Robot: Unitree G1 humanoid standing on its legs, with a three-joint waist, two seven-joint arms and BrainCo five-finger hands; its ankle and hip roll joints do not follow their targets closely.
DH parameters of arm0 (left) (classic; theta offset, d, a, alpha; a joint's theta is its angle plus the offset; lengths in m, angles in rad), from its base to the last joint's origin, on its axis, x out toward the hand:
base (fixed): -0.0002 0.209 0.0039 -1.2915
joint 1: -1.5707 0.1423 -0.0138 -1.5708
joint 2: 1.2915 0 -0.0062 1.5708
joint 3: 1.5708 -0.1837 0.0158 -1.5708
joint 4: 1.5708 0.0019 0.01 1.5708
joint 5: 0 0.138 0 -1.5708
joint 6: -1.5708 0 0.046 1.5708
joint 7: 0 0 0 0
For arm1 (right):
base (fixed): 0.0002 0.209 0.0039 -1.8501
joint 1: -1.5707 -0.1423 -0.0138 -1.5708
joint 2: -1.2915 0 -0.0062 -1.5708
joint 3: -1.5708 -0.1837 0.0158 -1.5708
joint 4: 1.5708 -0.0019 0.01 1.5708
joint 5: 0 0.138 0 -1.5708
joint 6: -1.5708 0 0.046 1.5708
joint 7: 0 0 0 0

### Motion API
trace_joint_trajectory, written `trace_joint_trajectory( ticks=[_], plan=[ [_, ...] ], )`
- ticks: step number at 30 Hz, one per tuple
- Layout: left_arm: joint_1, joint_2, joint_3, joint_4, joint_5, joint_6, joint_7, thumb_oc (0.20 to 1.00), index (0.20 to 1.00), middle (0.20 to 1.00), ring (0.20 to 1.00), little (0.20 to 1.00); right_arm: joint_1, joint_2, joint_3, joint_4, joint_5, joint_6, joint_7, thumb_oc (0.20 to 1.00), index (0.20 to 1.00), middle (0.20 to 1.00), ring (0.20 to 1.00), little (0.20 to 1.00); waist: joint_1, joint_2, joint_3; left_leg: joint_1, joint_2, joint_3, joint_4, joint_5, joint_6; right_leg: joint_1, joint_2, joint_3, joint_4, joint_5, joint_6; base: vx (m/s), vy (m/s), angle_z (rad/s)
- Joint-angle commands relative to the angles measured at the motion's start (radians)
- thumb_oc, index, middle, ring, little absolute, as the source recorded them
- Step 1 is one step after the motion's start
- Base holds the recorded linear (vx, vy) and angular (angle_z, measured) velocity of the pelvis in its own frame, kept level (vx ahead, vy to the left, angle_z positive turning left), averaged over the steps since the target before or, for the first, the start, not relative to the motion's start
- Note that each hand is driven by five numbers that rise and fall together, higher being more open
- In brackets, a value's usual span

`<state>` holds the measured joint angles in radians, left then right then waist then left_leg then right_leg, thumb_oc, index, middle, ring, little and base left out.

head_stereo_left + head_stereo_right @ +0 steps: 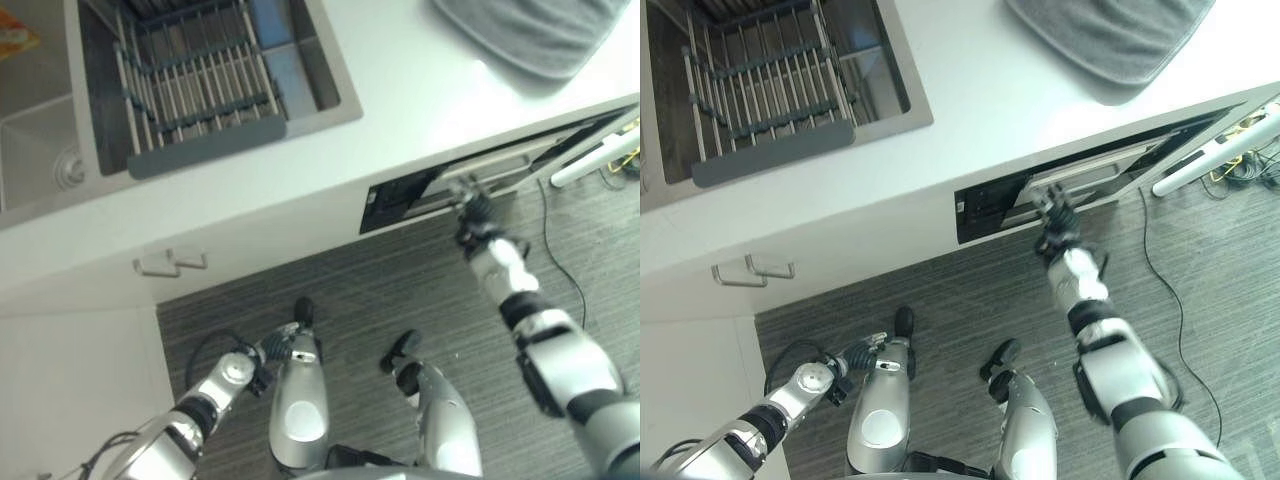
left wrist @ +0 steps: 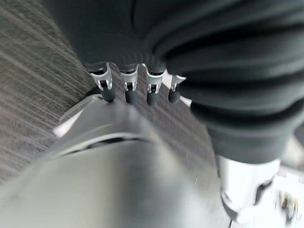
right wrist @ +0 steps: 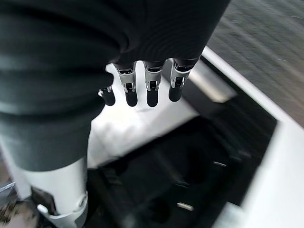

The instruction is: Place the dishes in the dishwasher.

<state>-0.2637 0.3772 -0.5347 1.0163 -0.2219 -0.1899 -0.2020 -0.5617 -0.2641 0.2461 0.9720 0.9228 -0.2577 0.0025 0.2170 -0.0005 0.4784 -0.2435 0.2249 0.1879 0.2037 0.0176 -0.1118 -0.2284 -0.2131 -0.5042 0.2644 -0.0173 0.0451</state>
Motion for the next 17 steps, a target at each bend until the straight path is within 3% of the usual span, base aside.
trace_joint_trajectory(
  ticks=[1, 5, 12, 17],
  plan=[
    [0.056, -0.038, -0.014, 0.036, -0.060, -0.055, -0.034, 1.000, 1.000, 1.000, 1.000, 1.000, 0.044, -0.022, -0.040, 0.011, -0.090, -0.079, -0.030, 1.000, 1.000, 1.000, 1.000, 1.000, -0.014, 0.010, -0.106, -0.007, -0.052, 0.055, -0.091, 0.058, 0.029, 0.098, -0.004, 0.110, -0.007, -0.088, 0.093, 0.04, 0.078, -0.09],
    [0.113, -0.076, 0.043, 0.066, -0.050, -0.055, -0.041, 1.000, 1.000, 1.000, 1.000, 1.000, 0.211, -0.038, -0.061, 0.053, -0.210, -0.096, -0.024, 1.000, 1.000, 1.000, 1.000, 1.000, -0.042, 0.021, -0.155, 0.060, -0.066, 0.071, -0.135, 0.052, 0.025, 0.141, -0.007, 0.125, -0.065, -0.071, 0.105, 0.05, 0.058, -0.12],
    [0.188, -0.109, 0.148, 0.106, -0.024, -0.015, -0.028, 1.000, 1.000, 1.000, 1.000, 1.000, 0.389, -0.032, -0.086, 0.125, -0.316, -0.023, -0.008, 1.000, 1.000, 1.000, 1.000, 1.000, -0.098, 0.018, -0.256, 0.180, -0.083, 0.089, -0.195, 0.028, 0.024, 0.203, -0.019, 0.161, -0.138, -0.033, 0.122, 0.08, -0.001, -0.16],
    [0.208, -0.121, 0.179, 0.116, 0.006, 0.014, -0.005, 1.000, 1.000, 1.000, 1.000, 1.000, 0.458, -0.007, -0.089, 0.166, -0.395, -0.009, 0.009, 1.000, 1.000, 1.000, 1.000, 1.000, -0.125, 0.021, -0.311, 0.243, -0.089, 0.105, -0.224, 0.013, 0.032, 0.245, -0.023, 0.174, -0.167, -0.024, 0.125, 0.06, -0.021, -0.08]
  ],
)
